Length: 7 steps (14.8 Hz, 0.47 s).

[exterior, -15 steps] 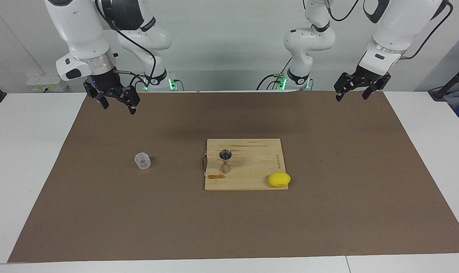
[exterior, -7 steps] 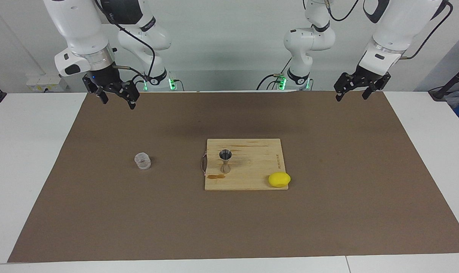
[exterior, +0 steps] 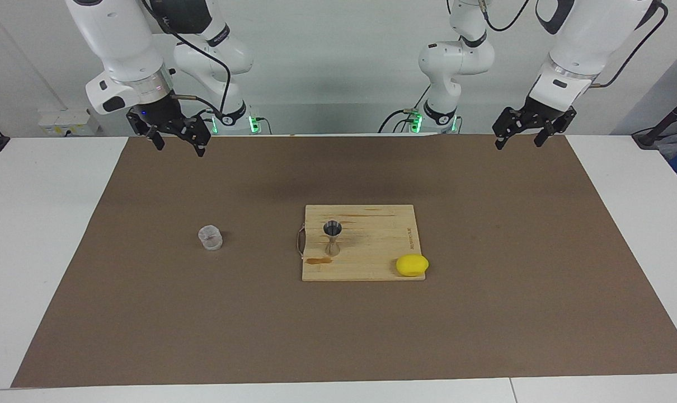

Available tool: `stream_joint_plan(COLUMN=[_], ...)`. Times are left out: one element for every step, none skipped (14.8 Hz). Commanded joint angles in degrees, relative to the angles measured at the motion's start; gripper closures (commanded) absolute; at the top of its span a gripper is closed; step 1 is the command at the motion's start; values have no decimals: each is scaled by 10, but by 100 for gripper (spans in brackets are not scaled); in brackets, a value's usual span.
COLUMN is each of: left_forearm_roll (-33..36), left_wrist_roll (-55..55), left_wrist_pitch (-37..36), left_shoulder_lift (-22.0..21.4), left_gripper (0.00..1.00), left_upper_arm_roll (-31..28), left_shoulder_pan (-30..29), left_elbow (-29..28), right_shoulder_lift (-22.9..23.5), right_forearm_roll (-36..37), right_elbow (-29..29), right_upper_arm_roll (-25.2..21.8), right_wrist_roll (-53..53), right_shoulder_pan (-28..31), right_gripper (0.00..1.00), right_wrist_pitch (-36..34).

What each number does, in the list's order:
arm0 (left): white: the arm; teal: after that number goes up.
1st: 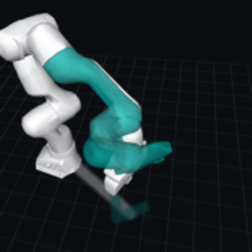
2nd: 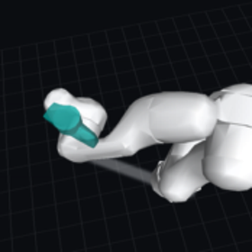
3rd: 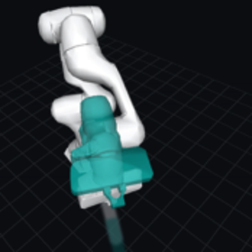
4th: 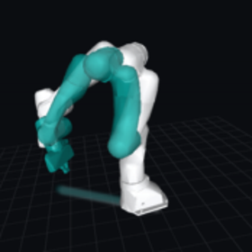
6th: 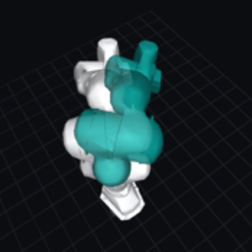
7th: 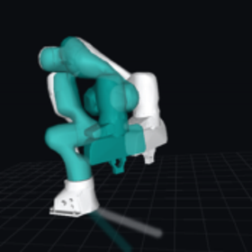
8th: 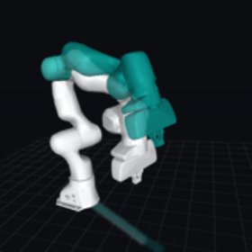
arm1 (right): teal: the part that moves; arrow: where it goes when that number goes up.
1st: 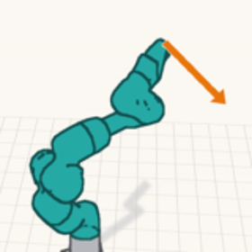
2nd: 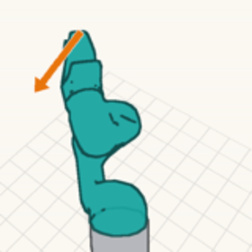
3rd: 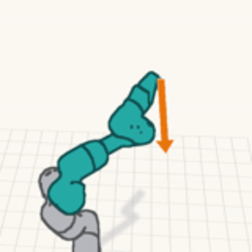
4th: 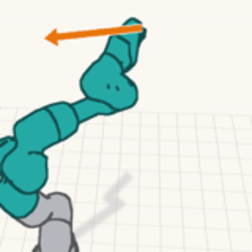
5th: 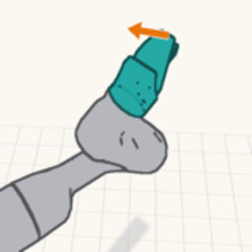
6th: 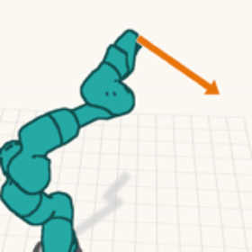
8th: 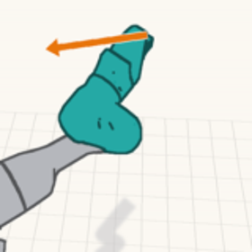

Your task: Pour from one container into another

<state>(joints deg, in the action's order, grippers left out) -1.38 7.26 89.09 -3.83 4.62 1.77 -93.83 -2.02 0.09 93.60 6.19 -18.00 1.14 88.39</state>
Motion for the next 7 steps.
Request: stream_joint_plan(left_forearm_roll=[-6, -6, -6, -6, -6, -6, -6], left_wrist_roll=[-2, -2, -2, -2, -2, -2, -2], left_wrist_pitch=[-1, -1, -1, -1, -1, -1, -1], left_shoulder_lift=[-12, -12, -12, -12, -12, -12, -12], left_gripper=[0, 0, 0, 0, 0, 0, 0], left_upper_arm_roll=[4, 4, 4, 4, 4, 4, 4], left_shoulder_pan=[-9, -9, -8, -8, -8, -9, -8], left_elbow=[-8, -8, -8, -8, -8, -8, -8], right_shoulder_lift=[-12, -12, -12, -12, -13, -13, -13], right_forearm_roll=[-14, -14, -14, -14, -14, -14, -14], right_elbow=[14, 15, 16, 17, 19, 19, 19], right_upper_arm_roll=[1, 1, 1, 1, 1, 1, 1], right_wrist_roll=[16, 15, 15, 13, 13, 13, 13], right_shoulder_pan=[5, 6, 5, 4, 4, 5, 6], right_gripper=[0, 1, 0, 0, 1, 0, 0], right_wrist_pitch=[5, 5, 6, 6, 6, 6, 6])
